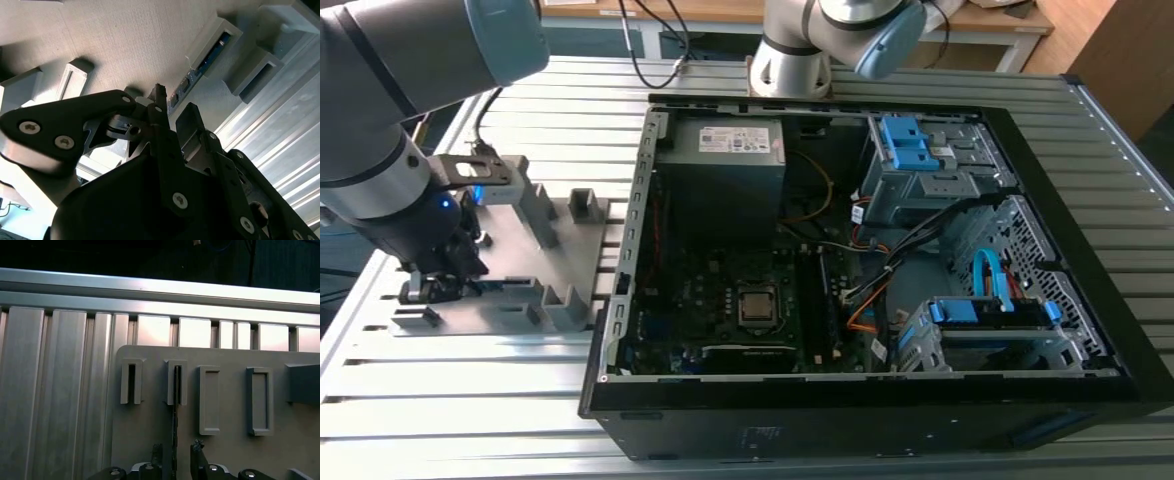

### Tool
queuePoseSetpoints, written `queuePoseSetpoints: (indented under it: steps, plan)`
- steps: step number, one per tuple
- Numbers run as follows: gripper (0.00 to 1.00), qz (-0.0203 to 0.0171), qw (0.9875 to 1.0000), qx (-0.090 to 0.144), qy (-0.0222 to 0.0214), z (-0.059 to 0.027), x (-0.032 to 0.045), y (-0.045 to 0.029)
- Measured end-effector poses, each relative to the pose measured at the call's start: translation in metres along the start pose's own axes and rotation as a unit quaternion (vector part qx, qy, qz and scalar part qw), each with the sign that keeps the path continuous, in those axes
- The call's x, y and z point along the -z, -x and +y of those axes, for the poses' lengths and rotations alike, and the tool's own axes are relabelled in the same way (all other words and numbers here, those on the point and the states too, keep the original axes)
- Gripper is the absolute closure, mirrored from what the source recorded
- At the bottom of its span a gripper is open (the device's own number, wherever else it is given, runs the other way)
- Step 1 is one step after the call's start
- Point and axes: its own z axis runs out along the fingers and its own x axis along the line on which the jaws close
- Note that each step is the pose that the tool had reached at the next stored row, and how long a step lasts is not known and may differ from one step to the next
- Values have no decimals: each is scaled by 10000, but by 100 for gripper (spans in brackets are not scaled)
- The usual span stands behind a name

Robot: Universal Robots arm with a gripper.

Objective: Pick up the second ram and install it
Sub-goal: 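Pick up the second ram and move it above second insertion slot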

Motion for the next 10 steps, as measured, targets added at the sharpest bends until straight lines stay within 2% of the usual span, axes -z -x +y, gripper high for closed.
queuePoseSetpoints:
  steps: [3, 5, 6, 8, 10]
  plan:
    - [66, 0, 10000, 0, 0, 0, 0, 0]
    - [78, 0, 10000, 0, 0, 0, -1, 0]
    - [78, 0, 10000, 0, 0, 0, -1, 0]
    - [86, 0, 10000, 0, 0, 0, -1, 0]
    - [86, 0, 10000, 0, 0, 0, -2, 0]
